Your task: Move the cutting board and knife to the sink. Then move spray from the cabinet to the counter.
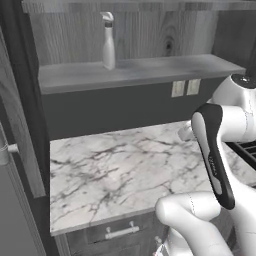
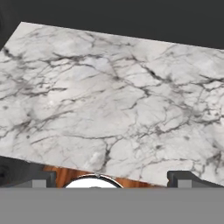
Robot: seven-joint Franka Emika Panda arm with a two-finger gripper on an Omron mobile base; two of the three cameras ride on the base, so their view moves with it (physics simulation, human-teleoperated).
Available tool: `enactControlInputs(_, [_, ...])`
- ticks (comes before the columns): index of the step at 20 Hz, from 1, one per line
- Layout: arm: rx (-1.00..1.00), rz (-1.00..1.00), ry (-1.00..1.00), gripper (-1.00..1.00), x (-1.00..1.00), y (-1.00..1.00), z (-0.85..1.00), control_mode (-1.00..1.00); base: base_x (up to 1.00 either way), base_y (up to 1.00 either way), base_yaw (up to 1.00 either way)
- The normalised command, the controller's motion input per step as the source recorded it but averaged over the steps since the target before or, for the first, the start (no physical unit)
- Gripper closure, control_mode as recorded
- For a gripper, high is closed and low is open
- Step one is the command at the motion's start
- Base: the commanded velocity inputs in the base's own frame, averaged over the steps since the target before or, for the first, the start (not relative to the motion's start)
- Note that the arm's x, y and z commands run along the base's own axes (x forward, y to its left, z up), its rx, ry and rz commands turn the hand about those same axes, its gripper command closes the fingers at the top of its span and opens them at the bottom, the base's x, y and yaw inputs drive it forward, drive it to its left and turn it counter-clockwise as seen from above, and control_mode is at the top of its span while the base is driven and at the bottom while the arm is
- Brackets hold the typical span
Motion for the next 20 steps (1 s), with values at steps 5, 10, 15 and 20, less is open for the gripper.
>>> enactControlInputs(5, [0.00,0.00,0.00,-1.00,0.00,0.00,0.00,1.00,0.11,0.00,0.39])
enactControlInputs(10, [0.00,0.00,0.00,-1.00,0.00,0.00,0.00,1.00,0.06,0.00,0.23])
enactControlInputs(15, [0.00,0.00,0.00,-1.00,0.00,0.00,0.00,1.00,0.00,0.00,0.01])
enactControlInputs(20, [0.00,0.00,0.00,-1.00,0.00,0.00,0.00,1.00,0.00,0.00,0.00])
